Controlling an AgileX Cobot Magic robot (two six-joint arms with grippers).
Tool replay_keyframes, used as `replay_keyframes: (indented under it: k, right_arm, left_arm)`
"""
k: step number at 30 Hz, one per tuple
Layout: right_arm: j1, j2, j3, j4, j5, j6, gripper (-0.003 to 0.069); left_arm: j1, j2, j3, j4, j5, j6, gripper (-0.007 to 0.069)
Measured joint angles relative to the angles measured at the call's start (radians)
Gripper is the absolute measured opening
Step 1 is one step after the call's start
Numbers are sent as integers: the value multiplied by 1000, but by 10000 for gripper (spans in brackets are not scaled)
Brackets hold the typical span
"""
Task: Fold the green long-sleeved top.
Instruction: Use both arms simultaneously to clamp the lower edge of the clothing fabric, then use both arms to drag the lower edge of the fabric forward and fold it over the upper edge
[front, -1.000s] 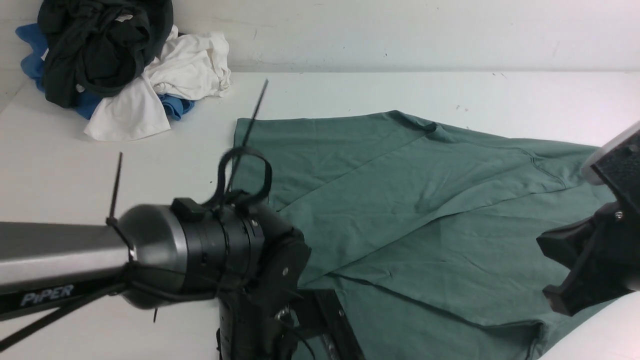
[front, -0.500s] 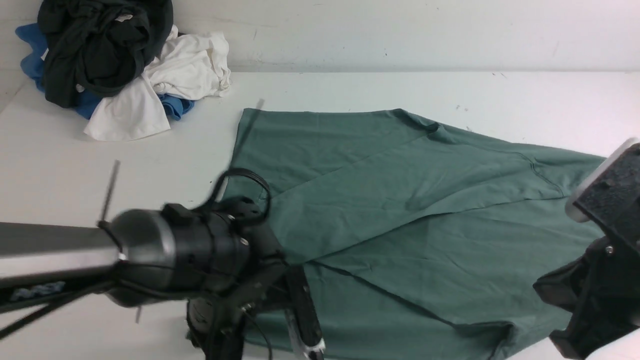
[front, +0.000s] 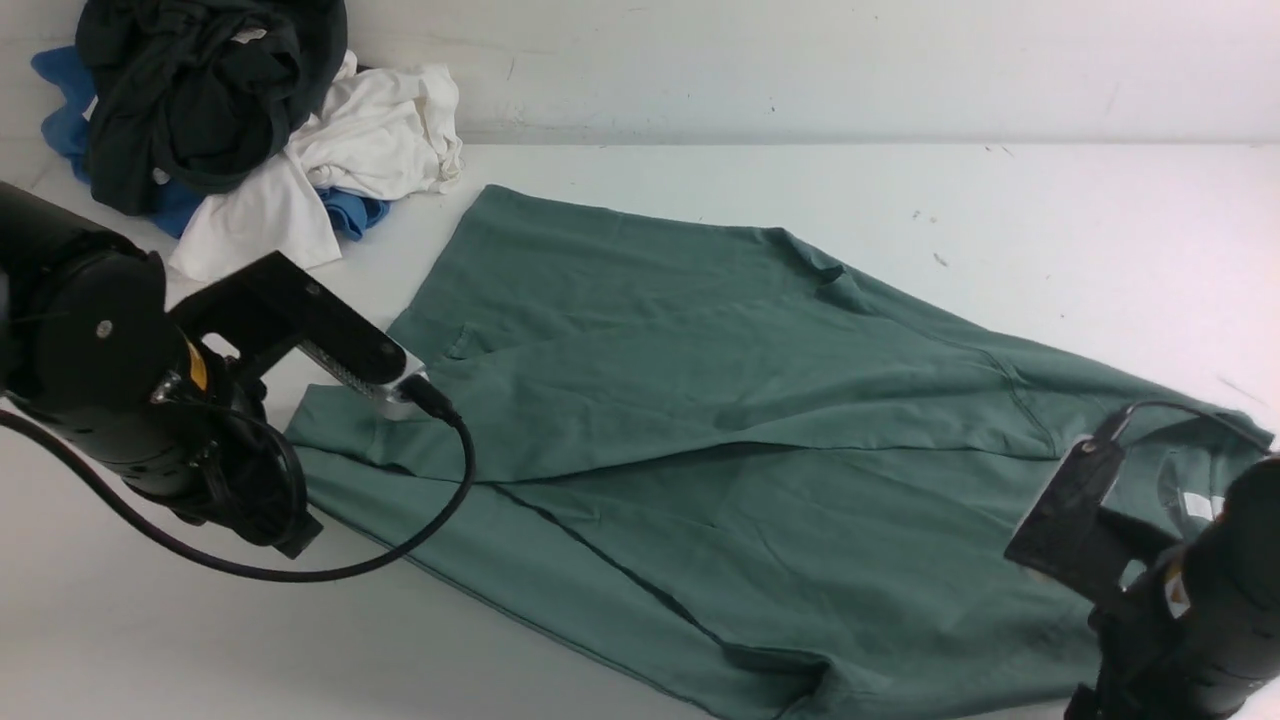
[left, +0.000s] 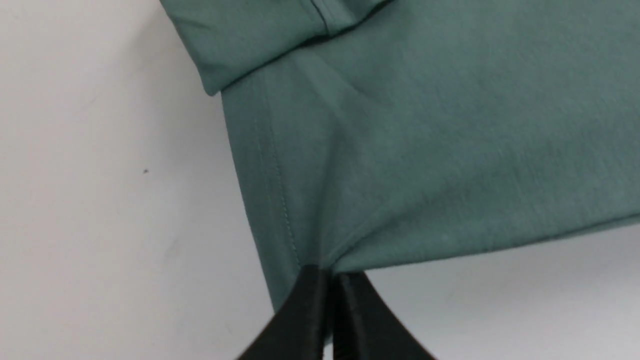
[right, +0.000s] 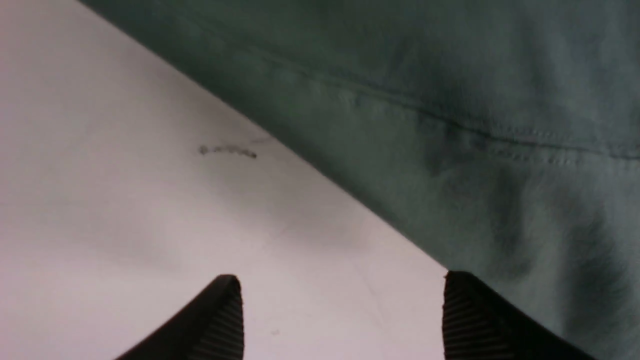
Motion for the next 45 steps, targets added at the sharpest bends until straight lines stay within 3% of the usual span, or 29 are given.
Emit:
replay_keyframes:
  k: [4,7,11,14,20,24,29,35,39,42,43,45]
  right_arm:
    - [0,81,-5,-99,-39,20,485]
    - [0,96,-13,-152,-94,66,400]
    - [0,98,-14,-223,-112,177,99]
    - [0,46,-11,-312,-77,268,8]
    - [0,-181,-11,-542,-28,405,-2]
    - [-30,-259,-20,-738,-176,443,-2]
    - [-212,-113,-133,-856,-545,614,-2]
    - [-302,170,-260,-873,-657,728,8]
    - [-302,312,-331,-876,-657,778,89]
    - [-302,387,-415,-876,-540,862,211]
    - [-302,388,-424,-876,-531,871,225]
    - [-302,394,-482,-873,-395,912,290]
  left_arm:
    - [7,-14,0,-16,0,0,0]
    - [7,-15,0,-28,-7,1,0]
    - [7,-25,1,-34,4,-2,0]
    - [7,-50,2,-52,24,-5,0]
    - [7,-148,-21,-136,58,-25,0]
    - [18,-107,-134,-143,-5,-67,0]
    - [71,147,-390,-143,-151,-86,0]
    - [101,505,-688,-142,-184,-93,0]
    - [108,730,-899,-142,-177,-94,39]
    - [117,936,-1121,-142,-115,-103,167]
    - [119,946,-1147,-142,-105,-104,175]
    - [129,1038,-1298,-141,-32,-128,284]
